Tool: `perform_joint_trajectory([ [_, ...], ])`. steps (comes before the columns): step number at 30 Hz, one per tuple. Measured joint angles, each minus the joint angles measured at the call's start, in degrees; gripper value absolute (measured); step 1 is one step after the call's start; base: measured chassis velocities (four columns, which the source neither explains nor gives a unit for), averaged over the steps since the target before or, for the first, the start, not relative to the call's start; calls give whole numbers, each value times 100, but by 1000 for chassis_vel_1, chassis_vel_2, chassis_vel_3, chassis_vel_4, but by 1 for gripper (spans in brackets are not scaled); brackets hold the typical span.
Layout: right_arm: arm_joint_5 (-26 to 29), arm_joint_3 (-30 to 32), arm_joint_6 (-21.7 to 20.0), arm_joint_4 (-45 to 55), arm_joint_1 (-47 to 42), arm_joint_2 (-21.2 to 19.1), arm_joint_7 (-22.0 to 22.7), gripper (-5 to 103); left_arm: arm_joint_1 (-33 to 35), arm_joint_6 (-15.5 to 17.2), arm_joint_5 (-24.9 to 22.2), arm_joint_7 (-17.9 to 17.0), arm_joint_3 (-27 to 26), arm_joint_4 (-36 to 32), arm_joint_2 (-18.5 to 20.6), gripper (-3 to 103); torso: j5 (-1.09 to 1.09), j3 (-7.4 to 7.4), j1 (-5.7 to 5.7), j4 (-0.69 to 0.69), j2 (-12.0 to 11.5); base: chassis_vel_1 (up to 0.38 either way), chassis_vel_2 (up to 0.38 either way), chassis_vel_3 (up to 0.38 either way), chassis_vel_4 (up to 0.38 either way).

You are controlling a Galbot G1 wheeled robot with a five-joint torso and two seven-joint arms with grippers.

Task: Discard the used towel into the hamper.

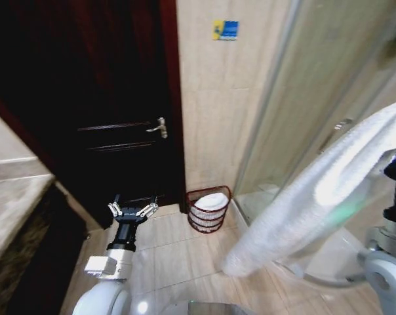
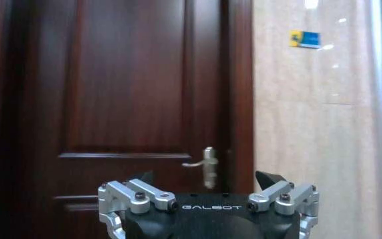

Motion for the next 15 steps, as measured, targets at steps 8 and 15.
perform_joint_trajectory([
  [8, 0, -34, 183, 0, 49, -21, -145, 3, 0, 0, 0, 0, 0, 0, 0, 100, 1, 0, 0, 0, 0, 124, 125, 122, 134],
  [15, -1, -102, 243, 0, 68, 2, -180, 3, 0, 0, 0, 0, 0, 0, 0, 100, 0, 0, 0, 1, 0, 88, 95, 80, 75],
])
